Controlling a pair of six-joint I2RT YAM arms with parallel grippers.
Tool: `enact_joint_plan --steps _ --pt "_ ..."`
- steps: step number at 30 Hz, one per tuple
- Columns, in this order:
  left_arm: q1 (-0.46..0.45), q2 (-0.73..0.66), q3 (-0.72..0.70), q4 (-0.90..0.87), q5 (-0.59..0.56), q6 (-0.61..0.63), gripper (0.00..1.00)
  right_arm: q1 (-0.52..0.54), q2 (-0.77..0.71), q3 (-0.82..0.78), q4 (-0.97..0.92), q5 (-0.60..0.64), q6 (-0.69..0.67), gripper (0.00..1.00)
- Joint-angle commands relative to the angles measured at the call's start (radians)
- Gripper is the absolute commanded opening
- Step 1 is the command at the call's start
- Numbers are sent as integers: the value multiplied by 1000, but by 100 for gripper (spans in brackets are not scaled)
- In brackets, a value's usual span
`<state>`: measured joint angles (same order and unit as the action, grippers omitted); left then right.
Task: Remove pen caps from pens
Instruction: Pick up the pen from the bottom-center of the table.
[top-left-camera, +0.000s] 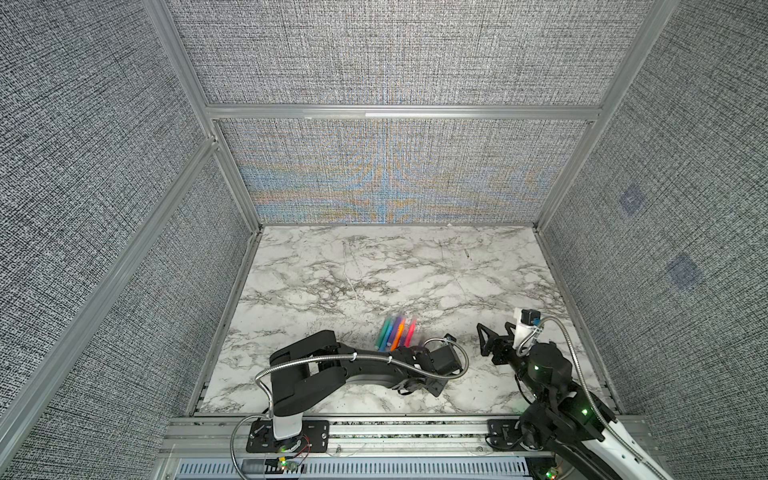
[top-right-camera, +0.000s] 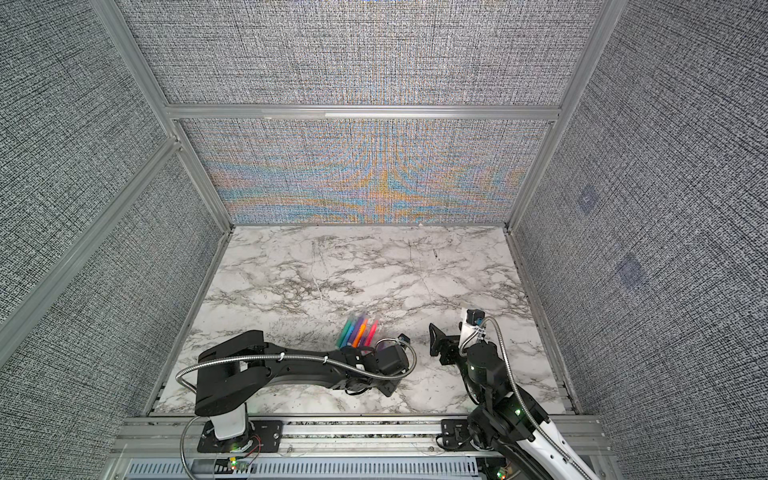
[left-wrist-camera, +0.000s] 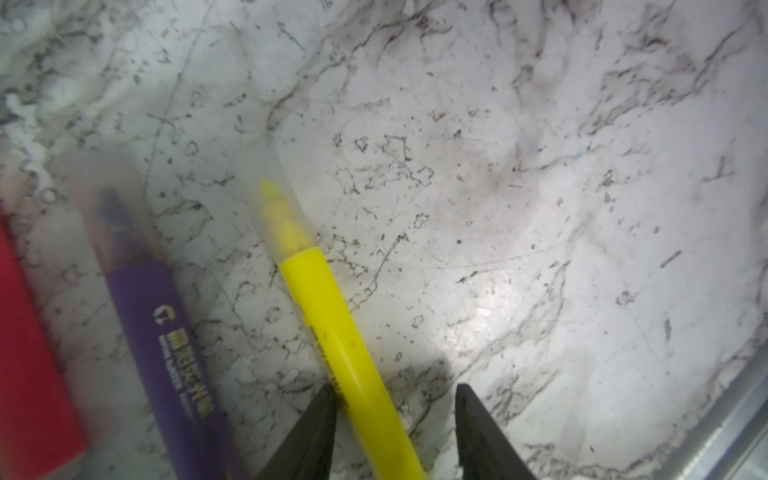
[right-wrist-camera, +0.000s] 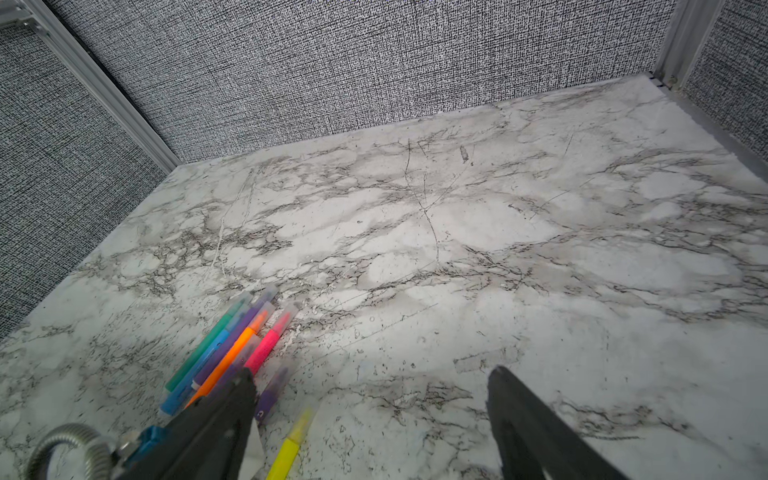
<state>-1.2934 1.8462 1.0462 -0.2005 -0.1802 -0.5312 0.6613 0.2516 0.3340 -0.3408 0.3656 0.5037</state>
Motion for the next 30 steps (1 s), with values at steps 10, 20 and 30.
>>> enact_joint_plan --steps 10,20,30 --pt "12 32 -1 -16 5 -38 39 0 -74 13 -19 30 23 90" --pt "13 76 24 -103 -14 -47 27 1 -106 2 -8 42 22 90" --pt "13 57 2 -66 -35 -50 14 1 -139 -16 -6 43 27 90"
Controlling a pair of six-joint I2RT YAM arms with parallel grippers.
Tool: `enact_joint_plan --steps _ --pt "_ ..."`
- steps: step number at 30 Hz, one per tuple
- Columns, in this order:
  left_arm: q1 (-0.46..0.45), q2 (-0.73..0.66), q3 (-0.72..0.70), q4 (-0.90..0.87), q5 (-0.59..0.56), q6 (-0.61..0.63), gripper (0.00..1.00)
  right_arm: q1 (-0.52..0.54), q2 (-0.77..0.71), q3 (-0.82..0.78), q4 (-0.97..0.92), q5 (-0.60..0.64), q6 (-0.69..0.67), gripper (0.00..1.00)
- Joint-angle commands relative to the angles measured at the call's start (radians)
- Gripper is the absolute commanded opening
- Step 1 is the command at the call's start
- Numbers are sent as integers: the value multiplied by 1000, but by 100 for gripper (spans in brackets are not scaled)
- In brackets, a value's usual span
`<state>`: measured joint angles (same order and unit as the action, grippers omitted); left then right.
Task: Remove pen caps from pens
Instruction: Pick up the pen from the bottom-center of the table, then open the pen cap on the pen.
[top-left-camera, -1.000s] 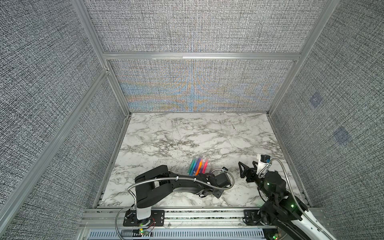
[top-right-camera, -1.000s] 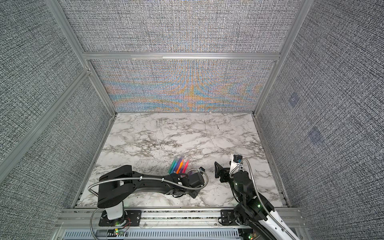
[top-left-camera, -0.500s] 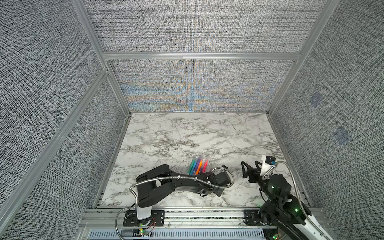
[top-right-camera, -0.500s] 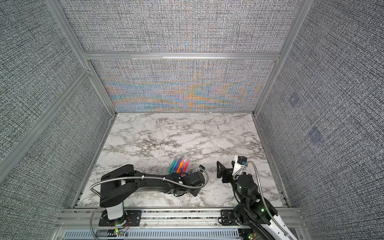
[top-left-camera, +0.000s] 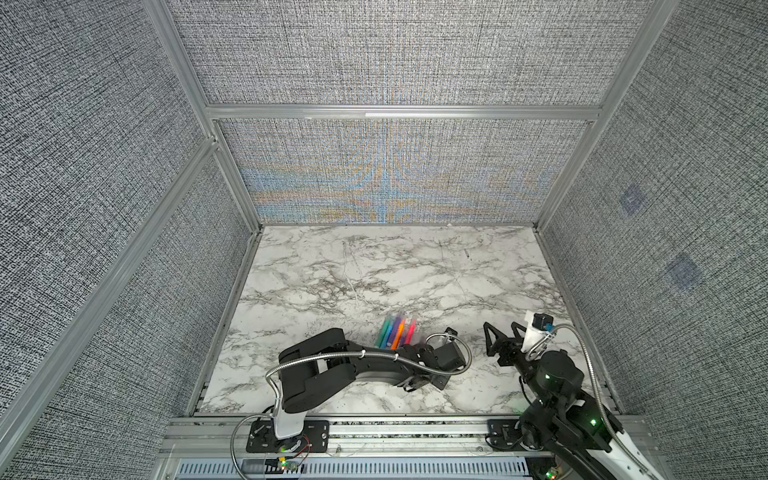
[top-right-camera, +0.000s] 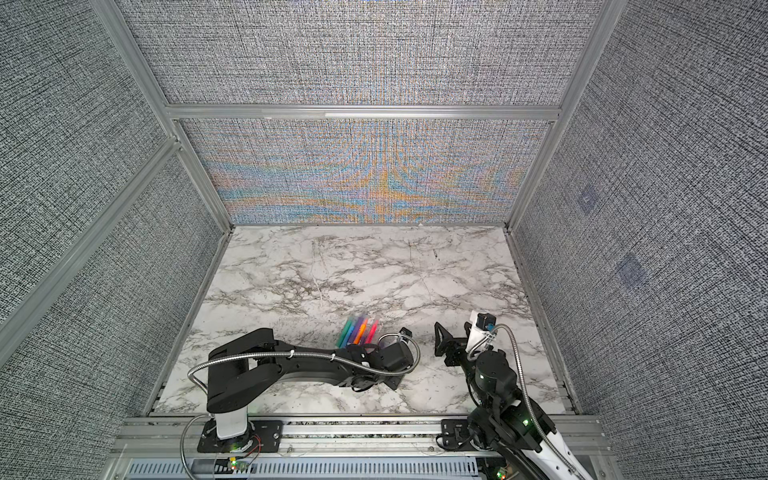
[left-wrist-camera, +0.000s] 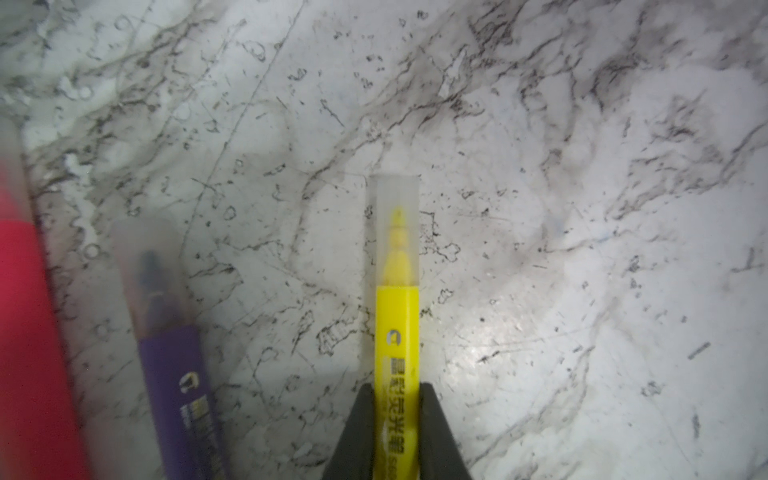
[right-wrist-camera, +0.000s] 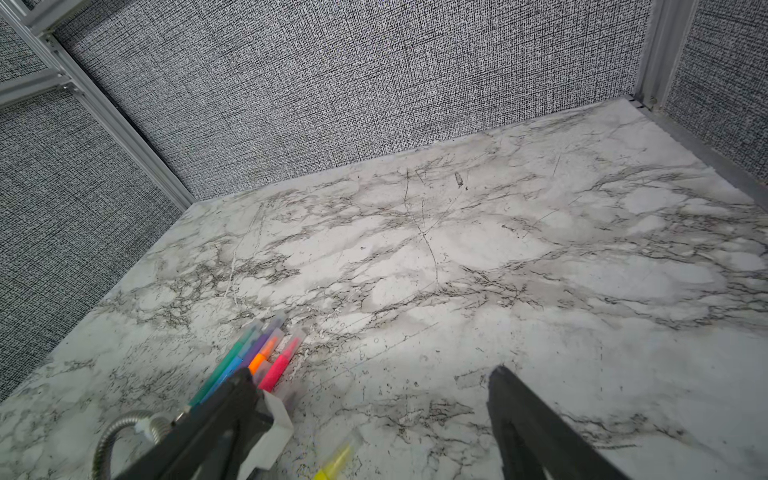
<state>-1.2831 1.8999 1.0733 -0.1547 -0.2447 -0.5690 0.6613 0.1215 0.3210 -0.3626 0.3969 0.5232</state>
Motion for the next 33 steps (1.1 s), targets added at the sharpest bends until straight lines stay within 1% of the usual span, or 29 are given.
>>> enact_joint_plan --steps 1,4,6,10,12,15,17,19,23,27,30,33 --pt "2 -15 -41 -88 25 -12 13 1 -15 -6 16 12 8 91" --pt "2 -89 -107 8 13 -4 10 1 -31 -15 24 4 9 91" --pt "2 -163 -163 92 5 7 9 1 -39 -21 36 -16 9 93" --pt "1 -333 -289 300 2 42 8 1 -49 -44 100 -95 15 95" --pt "-2 -407 -348 403 32 68 8 1 -44 -67 160 -170 27 96" --pt "-7 -509 -435 545 59 82 7 1 -16 -120 313 -313 65 96" --pt "-9 -574 -493 620 62 84 6 1 27 -155 446 -411 101 96" --pt "-10 -646 -547 677 69 86 5 1 82 -174 549 -475 133 96" --pt "-11 -746 -638 751 87 84 5 1 219 -173 692 -568 169 96" --pt "-12 -801 -670 751 92 81 5 4 347 -203 895 -632 222 93" --pt "-11 -823 -687 761 90 79 5 19 423 -204 981 -647 235 86" --pt "-11 -834 -696 768 94 78 4 58 467 -193 1010 -626 217 77"
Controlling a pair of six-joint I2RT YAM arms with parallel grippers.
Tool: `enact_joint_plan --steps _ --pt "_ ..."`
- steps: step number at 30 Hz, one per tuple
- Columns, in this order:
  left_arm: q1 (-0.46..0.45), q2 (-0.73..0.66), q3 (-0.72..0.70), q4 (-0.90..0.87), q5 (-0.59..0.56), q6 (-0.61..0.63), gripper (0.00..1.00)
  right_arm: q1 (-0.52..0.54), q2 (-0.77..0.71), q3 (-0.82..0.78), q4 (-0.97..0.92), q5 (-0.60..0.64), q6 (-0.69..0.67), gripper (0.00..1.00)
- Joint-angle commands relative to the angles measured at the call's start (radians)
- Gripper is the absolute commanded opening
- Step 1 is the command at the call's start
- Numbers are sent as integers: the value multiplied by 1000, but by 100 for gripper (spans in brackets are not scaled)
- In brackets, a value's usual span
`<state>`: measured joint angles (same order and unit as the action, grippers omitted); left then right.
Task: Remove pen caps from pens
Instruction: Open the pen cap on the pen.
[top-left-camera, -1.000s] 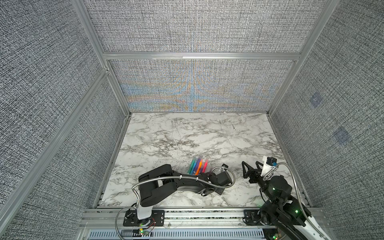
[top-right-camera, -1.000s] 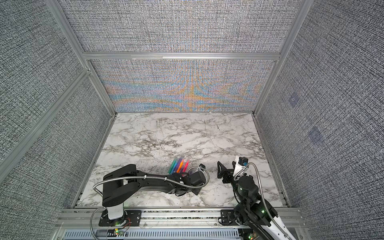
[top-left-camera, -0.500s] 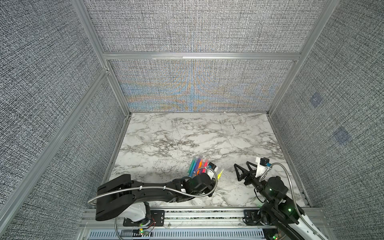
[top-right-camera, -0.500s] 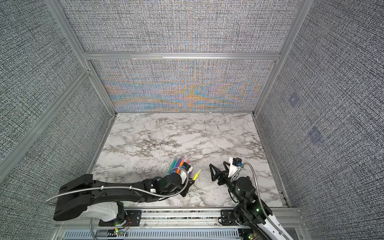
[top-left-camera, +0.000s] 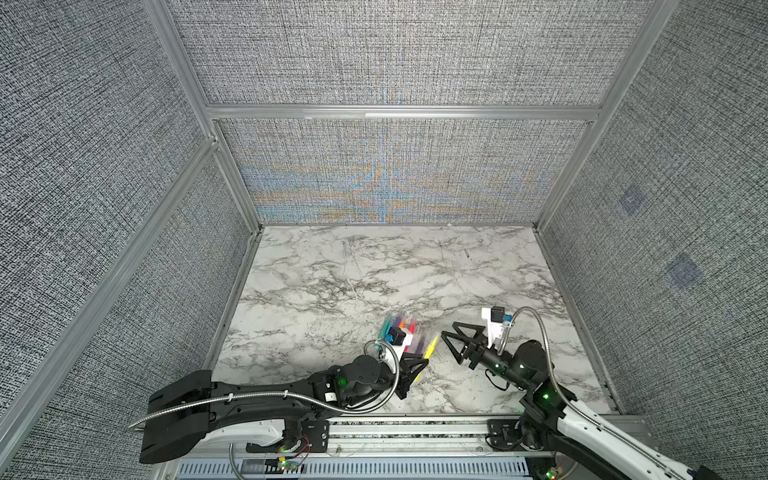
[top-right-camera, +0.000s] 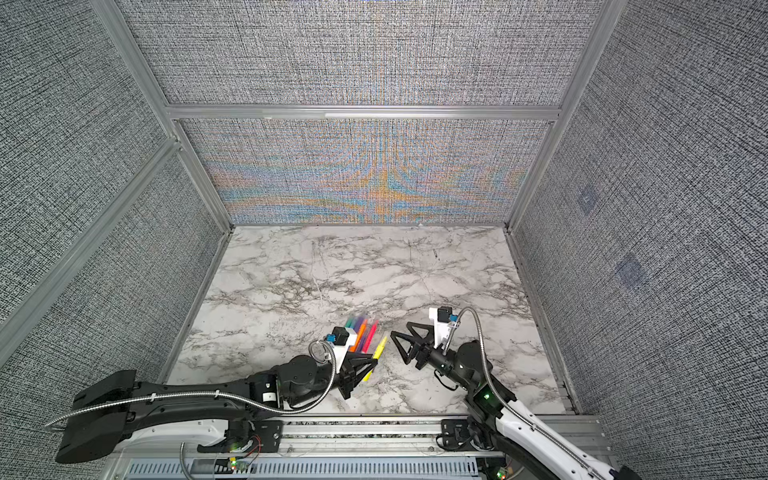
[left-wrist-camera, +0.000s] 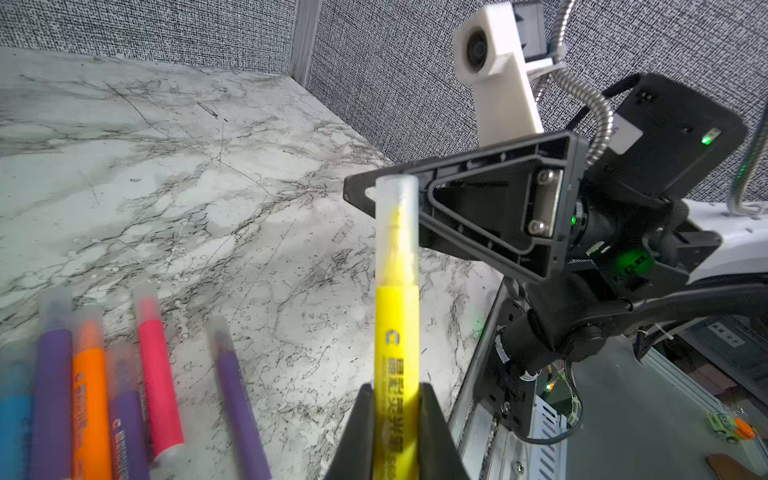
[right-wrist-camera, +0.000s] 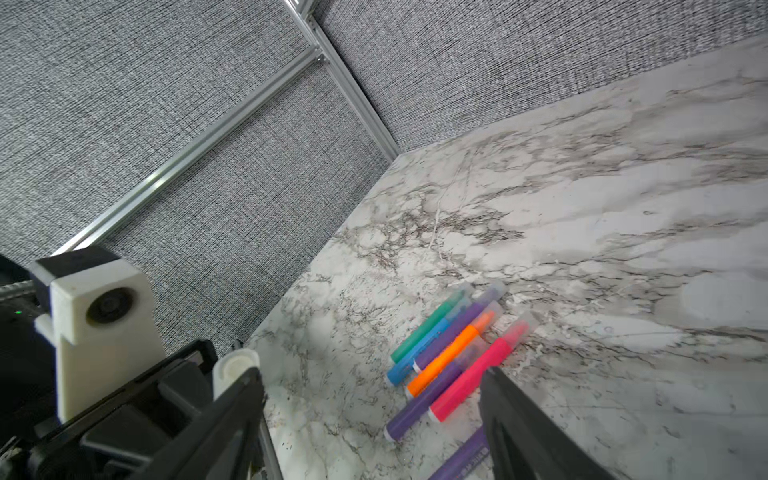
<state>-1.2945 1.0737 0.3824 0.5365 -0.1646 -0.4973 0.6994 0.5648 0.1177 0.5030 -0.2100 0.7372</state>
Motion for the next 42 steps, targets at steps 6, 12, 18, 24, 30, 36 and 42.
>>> enact_joint_plan --steps 6,12,18,24,30,36,42 --pt "0 7 -2 86 7 6 4 87 83 45 155 18 -36 65" --pt "0 26 0 89 -20 -10 4 112 109 50 194 16 -35 62" --pt "0 -6 -22 100 -50 -8 2 115 63 49 174 20 -42 62" --pt "0 -14 -20 100 -39 1 1 117 76 73 125 27 -62 62" --pt "1 27 8 95 -21 5 0 133 133 97 141 8 -80 62" --pt "1 52 23 92 -12 6 0 150 199 117 144 19 -97 57" --pt "0 56 25 87 -17 8 0 153 210 119 140 22 -105 39"
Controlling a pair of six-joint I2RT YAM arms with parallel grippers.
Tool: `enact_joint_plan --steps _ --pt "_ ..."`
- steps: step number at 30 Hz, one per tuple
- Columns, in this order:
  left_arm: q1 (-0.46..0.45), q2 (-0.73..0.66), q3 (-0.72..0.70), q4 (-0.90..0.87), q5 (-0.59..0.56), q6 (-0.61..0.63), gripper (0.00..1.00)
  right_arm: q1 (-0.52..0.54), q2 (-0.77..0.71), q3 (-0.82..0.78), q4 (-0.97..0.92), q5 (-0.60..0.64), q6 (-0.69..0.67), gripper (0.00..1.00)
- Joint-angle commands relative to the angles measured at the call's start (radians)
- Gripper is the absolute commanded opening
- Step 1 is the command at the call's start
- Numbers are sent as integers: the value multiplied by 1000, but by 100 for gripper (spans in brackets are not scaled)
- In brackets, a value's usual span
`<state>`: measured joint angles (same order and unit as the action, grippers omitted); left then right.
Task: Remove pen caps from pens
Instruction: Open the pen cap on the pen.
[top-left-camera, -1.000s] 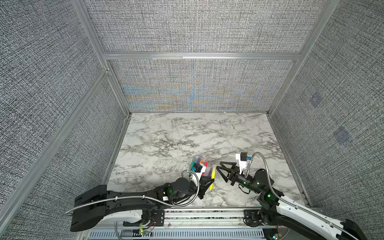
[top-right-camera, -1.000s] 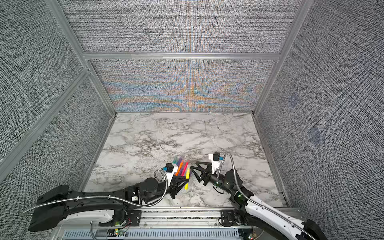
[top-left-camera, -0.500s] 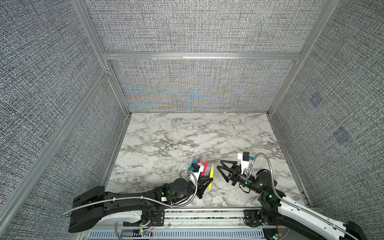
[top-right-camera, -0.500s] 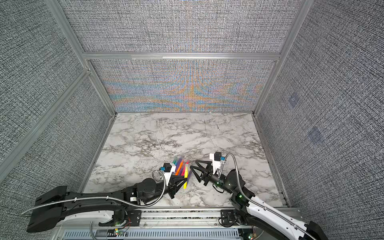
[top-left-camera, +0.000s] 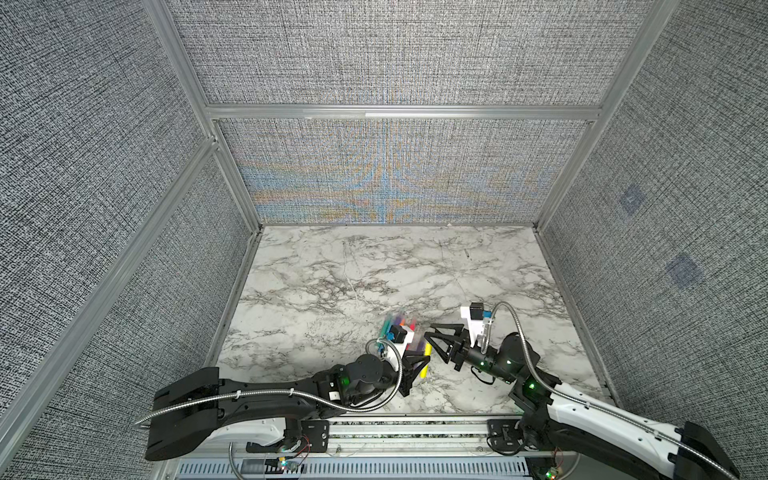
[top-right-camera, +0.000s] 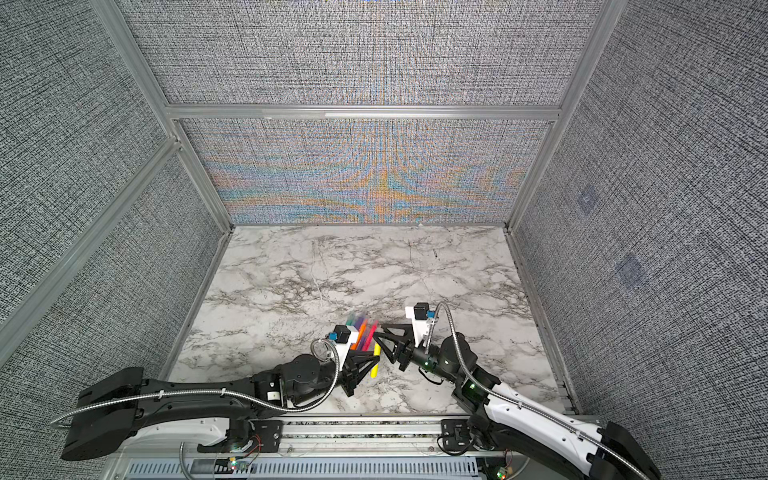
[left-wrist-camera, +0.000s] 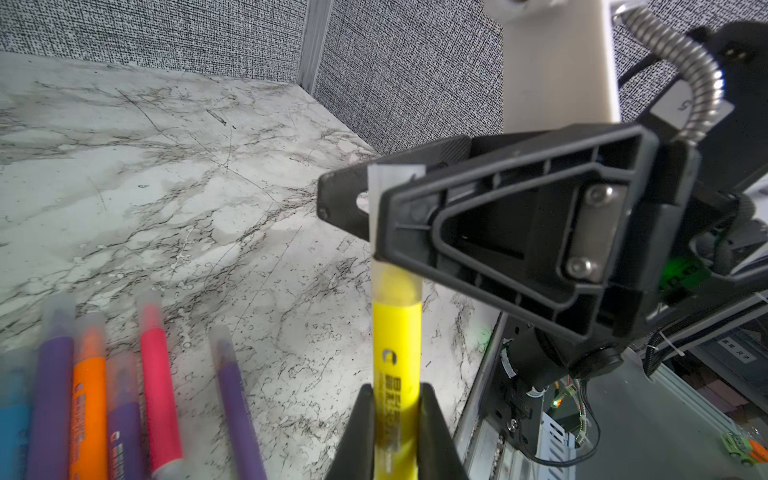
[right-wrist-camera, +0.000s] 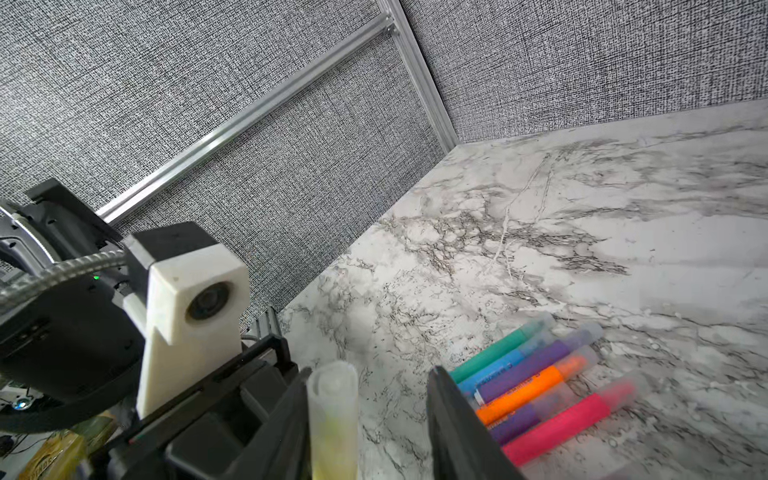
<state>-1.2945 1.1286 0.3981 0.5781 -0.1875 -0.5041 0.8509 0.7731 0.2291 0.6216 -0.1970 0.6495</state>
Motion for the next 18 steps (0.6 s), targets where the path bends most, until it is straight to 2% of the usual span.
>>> enact_joint_plan --steps 1,9,12,16,18 --pt "0 2 10 43 5 15 0 1 0 7 20 10 -18 35" --pt "0 3 4 46 -7 12 0 2 -2 13 -3 8 -31 0" --pt "0 1 3 50 -11 20 2 4 -1 11 -1 7 -31 0" --pt "0 0 -16 101 -16 50 17 9 -12 11 0 6 -41 0" --pt "0 1 -28 128 -20 56 19 14 -21 8 5 8 -43 0"
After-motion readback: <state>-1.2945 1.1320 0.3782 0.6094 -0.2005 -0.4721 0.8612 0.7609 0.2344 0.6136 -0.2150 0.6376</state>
